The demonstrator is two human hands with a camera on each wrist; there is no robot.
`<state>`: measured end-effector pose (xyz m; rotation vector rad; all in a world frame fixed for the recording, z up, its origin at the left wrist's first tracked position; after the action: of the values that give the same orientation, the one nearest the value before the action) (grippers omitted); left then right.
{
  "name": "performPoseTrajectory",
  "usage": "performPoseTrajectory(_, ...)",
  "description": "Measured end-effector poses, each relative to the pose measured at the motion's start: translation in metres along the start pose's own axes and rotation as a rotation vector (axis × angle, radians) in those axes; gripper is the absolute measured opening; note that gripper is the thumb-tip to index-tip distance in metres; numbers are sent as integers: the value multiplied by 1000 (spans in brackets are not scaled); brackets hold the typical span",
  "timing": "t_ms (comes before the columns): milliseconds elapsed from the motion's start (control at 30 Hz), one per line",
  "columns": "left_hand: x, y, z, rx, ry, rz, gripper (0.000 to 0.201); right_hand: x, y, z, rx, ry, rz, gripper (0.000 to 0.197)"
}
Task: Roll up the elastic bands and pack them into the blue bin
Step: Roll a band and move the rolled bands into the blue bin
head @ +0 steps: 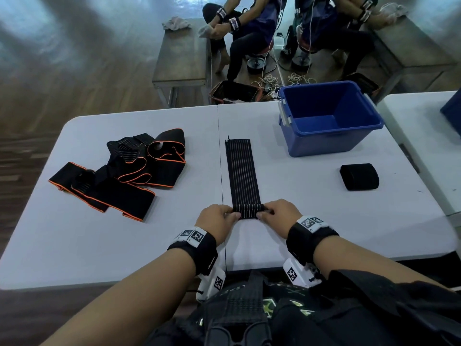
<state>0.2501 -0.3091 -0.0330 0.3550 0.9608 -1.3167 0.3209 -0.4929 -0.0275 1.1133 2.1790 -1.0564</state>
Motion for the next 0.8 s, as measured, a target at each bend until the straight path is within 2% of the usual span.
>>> performPoseTrajectory(333,0,13,0,-140,-75,-64,42,-6,15,0,104,-21,-36,45)
performPoseTrajectory(433,0,17,0,-172,-77,-84,49,-6,16,-3,159,-13,-51,43)
performPoseTrajectory(567,-1,21,1,-193,-35,-128,49,-3,17,1,256,150,-49,32)
performPoseTrajectory(667,-2,24,3,-190,31,-163,52,-1,16,2,299,209,-35,32)
performPoseTrajectory(733,-4,26,4,-200,74,-162,51,0,15,-1,294,165,-40,34)
performPoseTrajectory(800,-6,26,4,-203,123,-141,49,-1,18,-5,266,26,-46,35)
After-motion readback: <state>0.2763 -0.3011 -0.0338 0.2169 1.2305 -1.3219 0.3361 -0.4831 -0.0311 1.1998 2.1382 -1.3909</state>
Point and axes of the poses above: each hand's wrist, its own y-axis towards the middle knuckle, its own x-axis out of the palm, z = x × y, the point moved 4 cm from there along y, towards the middle knuckle, and after that the axes turned 4 degrees about z, right-handed, at the moved point
